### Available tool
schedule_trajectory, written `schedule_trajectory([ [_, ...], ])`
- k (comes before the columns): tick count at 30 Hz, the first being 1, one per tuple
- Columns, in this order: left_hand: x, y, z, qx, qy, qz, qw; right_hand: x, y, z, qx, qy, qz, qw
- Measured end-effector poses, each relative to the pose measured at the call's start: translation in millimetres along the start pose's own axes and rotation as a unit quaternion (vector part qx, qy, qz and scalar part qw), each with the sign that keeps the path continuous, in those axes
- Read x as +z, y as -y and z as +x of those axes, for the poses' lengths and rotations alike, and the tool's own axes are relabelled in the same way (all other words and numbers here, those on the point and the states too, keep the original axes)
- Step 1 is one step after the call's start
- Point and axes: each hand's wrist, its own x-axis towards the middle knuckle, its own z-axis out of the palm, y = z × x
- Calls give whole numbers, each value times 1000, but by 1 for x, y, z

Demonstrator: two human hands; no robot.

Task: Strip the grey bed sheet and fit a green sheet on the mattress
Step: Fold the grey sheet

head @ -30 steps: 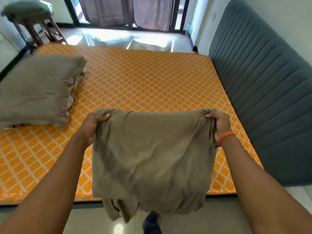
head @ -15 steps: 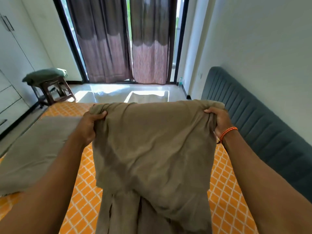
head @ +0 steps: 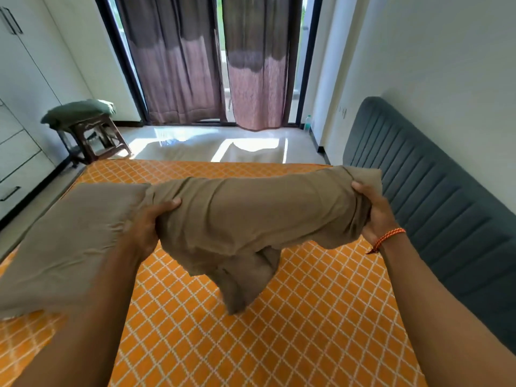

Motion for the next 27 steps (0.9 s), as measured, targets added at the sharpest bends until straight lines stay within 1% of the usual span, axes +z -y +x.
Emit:
schedule_trajectory([
  [5,-10,36,-15,-83,-24,-29,996,-17,-42,-15,80,-61,-21,995],
  [8,-18,52,-20,-131,-8,-28,991,-22,-60,-25,107,-83,-35,990],
  [12,-29,72,-7,-156,3,-56,986,-24,-81,-21,113,-95,-54,988],
  [15,-39,90,17,-162,22,-48,985,-23,-93,-9,116,-104,-69,985],
  [18,-44,113,36,-157,30,-43,986,-27,-113,-1,110,-123,-44,985],
  [21,-49,153,44,-176,27,-34,983,-46,-154,-1,126,-157,2,980],
  [23,-59,193,45,-201,17,-26,979,-66,-190,-6,151,-173,12,973],
  [27,-81,278,37,-268,9,40,963,-109,-274,-25,232,-200,-17,952],
])
